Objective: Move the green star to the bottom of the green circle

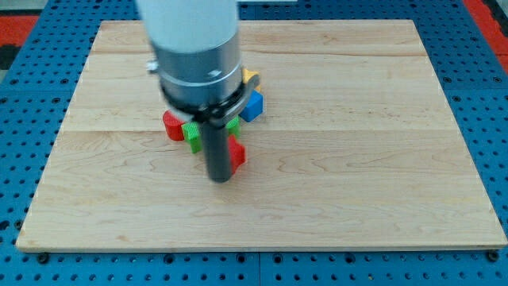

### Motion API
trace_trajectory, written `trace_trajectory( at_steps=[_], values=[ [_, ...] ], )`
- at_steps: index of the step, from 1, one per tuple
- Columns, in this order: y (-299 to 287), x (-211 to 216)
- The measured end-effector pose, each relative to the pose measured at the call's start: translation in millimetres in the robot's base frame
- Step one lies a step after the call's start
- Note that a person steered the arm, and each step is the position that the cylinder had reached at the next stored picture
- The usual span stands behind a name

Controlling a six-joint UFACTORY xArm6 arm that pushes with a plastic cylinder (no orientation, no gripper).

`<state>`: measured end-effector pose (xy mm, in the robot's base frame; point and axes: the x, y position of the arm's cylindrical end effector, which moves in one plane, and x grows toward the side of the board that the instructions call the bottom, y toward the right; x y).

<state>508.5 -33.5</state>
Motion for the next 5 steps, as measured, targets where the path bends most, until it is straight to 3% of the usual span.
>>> trace_trajectory(
  at_steps=[1,2,3,4,5],
  values=[
    [38,-10],
    [39,38],
    [-80,-6],
    [-130,-61],
    [-72,-46]
  ],
)
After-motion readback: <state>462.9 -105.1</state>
